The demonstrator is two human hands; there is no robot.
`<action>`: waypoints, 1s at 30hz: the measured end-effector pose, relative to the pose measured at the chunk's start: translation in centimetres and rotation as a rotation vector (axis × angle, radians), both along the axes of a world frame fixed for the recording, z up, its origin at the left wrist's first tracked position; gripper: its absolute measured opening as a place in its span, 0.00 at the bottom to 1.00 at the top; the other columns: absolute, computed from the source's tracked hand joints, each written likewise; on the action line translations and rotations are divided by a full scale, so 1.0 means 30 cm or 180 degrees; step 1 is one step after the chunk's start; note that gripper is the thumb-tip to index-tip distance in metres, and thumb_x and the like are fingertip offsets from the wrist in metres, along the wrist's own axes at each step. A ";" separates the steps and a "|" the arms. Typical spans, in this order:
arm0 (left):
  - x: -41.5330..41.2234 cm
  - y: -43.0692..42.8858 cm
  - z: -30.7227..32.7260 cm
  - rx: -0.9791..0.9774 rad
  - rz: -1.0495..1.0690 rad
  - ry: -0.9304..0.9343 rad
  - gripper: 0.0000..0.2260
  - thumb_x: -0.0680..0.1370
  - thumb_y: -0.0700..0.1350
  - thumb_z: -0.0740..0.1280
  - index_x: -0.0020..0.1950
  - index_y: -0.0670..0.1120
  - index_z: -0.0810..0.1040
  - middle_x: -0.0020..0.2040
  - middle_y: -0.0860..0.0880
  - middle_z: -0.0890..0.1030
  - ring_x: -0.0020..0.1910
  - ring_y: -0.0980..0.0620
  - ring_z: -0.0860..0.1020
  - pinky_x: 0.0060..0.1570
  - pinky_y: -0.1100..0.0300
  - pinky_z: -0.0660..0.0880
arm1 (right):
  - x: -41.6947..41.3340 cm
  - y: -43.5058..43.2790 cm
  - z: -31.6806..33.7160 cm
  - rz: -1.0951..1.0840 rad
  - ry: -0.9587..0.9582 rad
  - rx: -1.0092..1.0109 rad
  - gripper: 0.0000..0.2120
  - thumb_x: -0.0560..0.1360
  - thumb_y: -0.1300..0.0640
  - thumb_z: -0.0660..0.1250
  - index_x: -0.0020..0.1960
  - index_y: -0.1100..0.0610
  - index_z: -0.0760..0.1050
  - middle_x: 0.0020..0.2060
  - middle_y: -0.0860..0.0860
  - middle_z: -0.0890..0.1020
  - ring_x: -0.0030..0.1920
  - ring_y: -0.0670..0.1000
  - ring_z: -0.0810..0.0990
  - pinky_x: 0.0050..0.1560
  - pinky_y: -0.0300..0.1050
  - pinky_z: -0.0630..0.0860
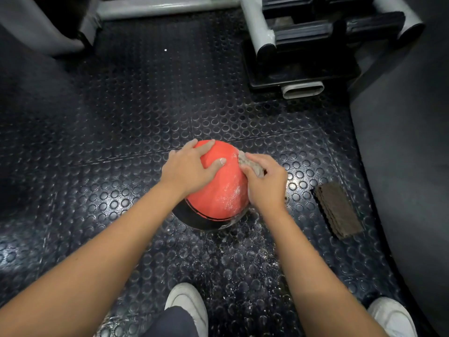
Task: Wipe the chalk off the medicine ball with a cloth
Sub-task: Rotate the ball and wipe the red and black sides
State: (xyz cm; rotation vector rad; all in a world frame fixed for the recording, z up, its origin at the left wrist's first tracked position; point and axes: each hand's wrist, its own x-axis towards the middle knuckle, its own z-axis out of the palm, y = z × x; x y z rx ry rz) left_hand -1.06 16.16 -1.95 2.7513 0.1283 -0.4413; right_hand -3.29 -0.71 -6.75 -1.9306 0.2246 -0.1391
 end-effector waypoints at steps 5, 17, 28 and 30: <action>0.037 0.024 -0.013 -0.0112 0.0183 0.0109 0.29 0.73 0.71 0.58 0.73 0.66 0.63 0.76 0.53 0.63 0.72 0.39 0.64 0.67 0.41 0.67 | -0.037 0.029 0.011 0.0111 -0.0319 -0.0253 0.07 0.73 0.59 0.72 0.51 0.53 0.84 0.48 0.46 0.84 0.50 0.47 0.81 0.56 0.53 0.78; 0.059 -0.008 -0.010 0.0016 0.0185 0.0155 0.30 0.74 0.71 0.58 0.74 0.64 0.64 0.73 0.50 0.66 0.71 0.37 0.65 0.66 0.43 0.67 | 0.022 0.048 0.012 -0.0115 -0.0719 -0.0823 0.07 0.73 0.59 0.72 0.50 0.51 0.84 0.48 0.45 0.83 0.45 0.42 0.76 0.54 0.53 0.76; 0.105 0.024 -0.029 -0.0071 0.0251 0.0208 0.31 0.71 0.73 0.58 0.73 0.65 0.65 0.73 0.48 0.69 0.70 0.39 0.68 0.66 0.42 0.68 | -0.039 0.058 -0.018 0.0020 -0.0959 -0.0858 0.08 0.73 0.60 0.74 0.50 0.51 0.85 0.48 0.45 0.84 0.44 0.51 0.78 0.46 0.32 0.71; 0.111 0.034 -0.031 -0.0128 0.0322 0.0230 0.33 0.69 0.74 0.57 0.72 0.65 0.66 0.73 0.48 0.69 0.70 0.39 0.68 0.67 0.42 0.68 | -0.012 0.072 -0.005 -0.0072 -0.0742 -0.0716 0.07 0.74 0.58 0.72 0.51 0.51 0.84 0.49 0.45 0.84 0.47 0.51 0.79 0.51 0.28 0.68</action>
